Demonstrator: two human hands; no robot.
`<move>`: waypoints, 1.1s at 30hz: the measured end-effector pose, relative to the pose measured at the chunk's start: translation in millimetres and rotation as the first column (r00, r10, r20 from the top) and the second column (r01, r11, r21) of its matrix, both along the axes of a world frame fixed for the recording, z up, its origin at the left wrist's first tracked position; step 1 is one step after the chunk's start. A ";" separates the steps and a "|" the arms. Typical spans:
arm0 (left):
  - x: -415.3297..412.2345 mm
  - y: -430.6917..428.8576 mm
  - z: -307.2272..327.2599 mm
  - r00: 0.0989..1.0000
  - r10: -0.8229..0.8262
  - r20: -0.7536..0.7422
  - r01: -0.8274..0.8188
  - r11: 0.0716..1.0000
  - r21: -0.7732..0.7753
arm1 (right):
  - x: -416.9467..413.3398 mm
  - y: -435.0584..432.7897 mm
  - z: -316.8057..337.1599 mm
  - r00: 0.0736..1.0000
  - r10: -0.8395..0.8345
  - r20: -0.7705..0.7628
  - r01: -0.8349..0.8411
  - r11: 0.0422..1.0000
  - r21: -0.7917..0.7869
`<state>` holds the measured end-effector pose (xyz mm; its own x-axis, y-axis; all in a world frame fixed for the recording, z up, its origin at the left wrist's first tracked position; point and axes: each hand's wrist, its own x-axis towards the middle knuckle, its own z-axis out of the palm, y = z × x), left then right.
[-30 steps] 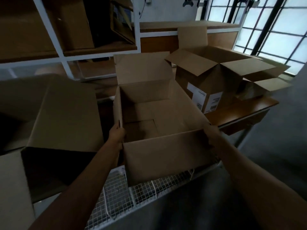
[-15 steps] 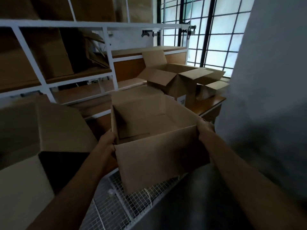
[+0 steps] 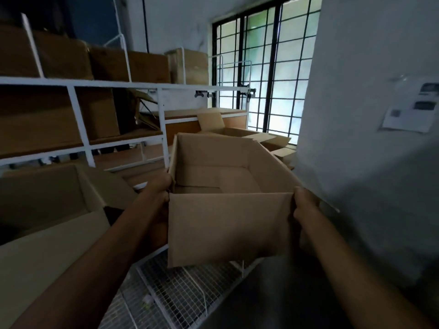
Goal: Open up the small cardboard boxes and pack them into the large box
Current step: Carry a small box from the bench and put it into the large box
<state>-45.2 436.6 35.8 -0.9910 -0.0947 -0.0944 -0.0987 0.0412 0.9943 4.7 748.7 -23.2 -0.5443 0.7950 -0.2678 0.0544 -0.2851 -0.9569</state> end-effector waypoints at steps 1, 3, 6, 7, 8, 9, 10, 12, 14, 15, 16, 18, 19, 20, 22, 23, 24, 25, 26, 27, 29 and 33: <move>0.2 -0.2 4.8 1.000 -0.015 -0.014 0.014 1.000 -0.016 | 5.8 -2.0 5.2 0.999 -0.004 -0.041 0.005 1.000 0.010; 1.0 -8.6 20.3 0.997 -0.009 -0.074 0.007 0.999 -0.033 | 17.6 -3.3 16.2 0.994 0.012 -0.104 -0.011 1.000 0.018; 20.4 -29.2 43.0 0.988 0.016 -0.151 -0.035 0.991 -0.129 | 29.6 -13.4 32.7 0.986 0.029 -0.165 -0.024 0.999 0.031; 28.0 -37.6 50.1 0.986 0.018 -0.168 -0.042 0.989 -0.139 | 28.8 -14.4 34.1 0.986 0.038 -0.161 -0.029 0.998 0.058; 34.7 -47.2 57.4 0.982 0.038 -0.183 -0.064 0.988 -0.137 | 23.5 -12.2 33.1 0.985 0.039 -0.169 -0.028 0.997 0.068; 41.4 -57.3 64.7 0.977 0.069 -0.202 -0.097 0.987 -0.128 | 14.3 -10.6 29.6 0.981 0.044 -0.189 -0.030 0.997 0.078; 48.4 -67.7 72.4 0.972 0.099 -0.214 -0.128 0.984 -0.125 | 15.0 -18.2 32.7 0.976 0.074 -0.204 -0.058 0.995 0.083; 64.1 -90.7 86.8 0.962 0.125 -0.242 -0.173 0.966 -0.191 | 47.4 -57.6 61.5 0.966 0.161 -0.201 -0.136 0.981 0.135; 80.5 -117.5 96.8 0.942 0.167 -0.291 -0.235 0.947 -0.219 | 60.9 -87.6 75.7 0.959 0.199 -0.202 -0.167 0.972 0.164; 89.0 -131.4 102.1 0.930 0.196 -0.310 -0.263 0.945 -0.192 | 64.6 -101.8 79.8 0.952 0.246 -0.184 -0.215 0.961 0.173; 98.3 -145.3 106.7 0.921 0.233 -0.311 -0.288 0.946 -0.146 | 64.4 -116.5 82.2 0.938 0.311 -0.154 -0.283 0.943 0.175; 111.4 -175.2 113.9 0.897 0.298 -0.325 -0.345 0.934 -0.096 | 60.3 -146.4 86.7 0.903 0.403 -0.147 -0.377 0.909 0.180; 118.1 -191.8 117.3 0.884 0.338 -0.321 -0.382 0.920 -0.083 | 59.7 -163.2 89.5 0.892 0.419 -0.168 -0.391 0.903 0.177; 125.0 -208.9 120.1 0.872 0.382 -0.306 -0.424 0.902 -0.081 | 59.9 -180.9 93.4 0.882 0.432 -0.185 -0.406 0.899 0.163; 130.6 -244.6 123.7 0.851 0.434 -0.296 -0.472 0.879 -0.068 | 57.9 -212.1 101.5 0.860 0.473 -0.189 -0.448 0.879 0.164; 131.2 -263.7 123.8 0.836 0.456 -0.306 -0.494 0.868 -0.056 | 58.0 -229.4 106.6 0.859 0.482 -0.171 -0.448 0.870 0.203; 135.1 -280.9 124.2 0.813 0.496 -0.306 -0.529 0.848 -0.029 | 56.2 -245.9 111.4 0.852 0.499 -0.157 -0.457 0.857 0.239; 139.8 -296.2 125.1 0.785 0.538 -0.306 -0.563 0.826 0.007 | 47.8 -261.9 114.2 0.837 0.529 -0.141 -0.482 0.834 0.269; 144.7 -310.3 126.2 0.764 0.571 -0.301 -0.591 0.806 0.031 | 40.3 -278.6 117.5 0.810 0.571 -0.134 -0.517 0.803 0.295; 146.8 -326.8 127.0 0.750 0.588 -0.302 -0.608 0.793 0.034 | 31.5 -295.9 118.8 0.786 0.610 -0.101 -0.553 0.766 0.328; 149.4 -359.2 128.9 0.728 0.614 -0.306 -0.638 0.769 0.026 | 20.3 -330.1 122.1 0.756 0.653 -0.050 -0.601 0.722 0.343; 141.5 -422.9 129.9 0.666 0.680 -0.307 -0.698 0.713 0.066 | -3.0 -399.8 123.1 0.719 0.693 -0.044 -0.618 0.667 0.417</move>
<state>96.3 13.7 165.6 -0.6190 -0.7572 0.2087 0.1678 0.1321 0.9769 1.6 348.8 99.8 -0.9677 0.2258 0.1123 -0.0896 0.1081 -0.9901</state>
